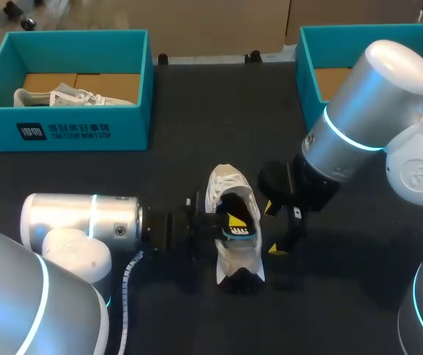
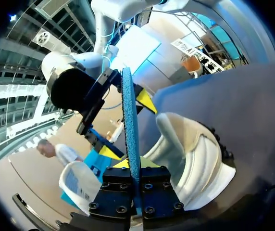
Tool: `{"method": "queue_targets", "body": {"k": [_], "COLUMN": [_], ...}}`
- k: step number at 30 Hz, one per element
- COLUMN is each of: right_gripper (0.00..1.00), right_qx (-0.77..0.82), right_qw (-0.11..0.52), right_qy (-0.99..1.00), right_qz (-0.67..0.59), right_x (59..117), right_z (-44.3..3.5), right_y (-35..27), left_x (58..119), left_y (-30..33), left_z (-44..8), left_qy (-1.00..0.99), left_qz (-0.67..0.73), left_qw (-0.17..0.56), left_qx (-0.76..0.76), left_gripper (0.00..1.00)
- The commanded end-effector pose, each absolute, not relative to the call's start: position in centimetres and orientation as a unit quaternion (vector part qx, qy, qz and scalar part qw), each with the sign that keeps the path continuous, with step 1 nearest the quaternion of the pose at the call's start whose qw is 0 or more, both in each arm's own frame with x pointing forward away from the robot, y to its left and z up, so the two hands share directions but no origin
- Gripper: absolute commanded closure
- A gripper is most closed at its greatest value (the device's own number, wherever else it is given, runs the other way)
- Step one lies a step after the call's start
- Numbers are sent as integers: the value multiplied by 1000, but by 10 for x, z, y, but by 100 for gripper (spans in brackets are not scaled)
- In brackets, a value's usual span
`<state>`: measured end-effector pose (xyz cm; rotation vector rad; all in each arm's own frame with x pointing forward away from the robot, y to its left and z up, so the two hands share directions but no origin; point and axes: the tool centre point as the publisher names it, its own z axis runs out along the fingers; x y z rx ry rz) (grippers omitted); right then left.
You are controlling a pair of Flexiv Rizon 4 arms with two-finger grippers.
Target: Take the shoe out of the shoebox, open the shoe tongue, remove and reinsert the insole, then place the shoe into the shoebox
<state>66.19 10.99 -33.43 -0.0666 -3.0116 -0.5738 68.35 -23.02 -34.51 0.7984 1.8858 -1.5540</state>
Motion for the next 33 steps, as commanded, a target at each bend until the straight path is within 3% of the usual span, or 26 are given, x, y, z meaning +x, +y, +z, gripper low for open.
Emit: {"method": "queue_targets", "body": {"k": [1, 9, 10, 11, 12, 17, 22, 23, 25, 33], "right_gripper": [0, 0, 0, 0, 0, 0, 0, 0, 0, 0], "right_qx": [-21, -21, -21, -21, -21, -21, -21, -21, -21, -21], "right_qw": [37, 37, 37, 37, 37, 37, 37, 37, 37, 37], "right_qy": [-981, -981, -981, -981, -981, -981, -981, -981, -981, -981], "right_qz": [-188, -188, -188, -188, -188, -188, -188, -188, -188, -188], "right_x": [661, 661, 661, 661, 661, 661, 661, 661, 661, 661], "right_z": [-336, -336, -336, -336, -336, -336, -336, -336, -336, -336], "right_y": [110, 110, 110, 110, 110, 110, 110, 110, 110, 110], "left_x": [690, 682, 680, 678, 676, 664, 656, 655, 655, 667], "left_y": [-232, -228, -228, -228, -228, -226, -226, -226, -228, -236], "left_z": [-353, -348, -346, -344, -342, -330, -322, -322, -323, -338], "left_qy": [705, 700, 700, 699, 698, 696, 693, 693, 692, 686], "left_qz": [-578, -593, -593, -593, -594, -593, -592, -592, -591, -573], "left_qw": [284, 273, 273, 274, 274, 280, 281, 281, 282, 304], "left_qx": [297, 290, 290, 292, 292, 294, 300, 301, 304, 331], "left_gripper": [100, 100, 75, 65, 64, 73, 71, 75, 100, 100]}}
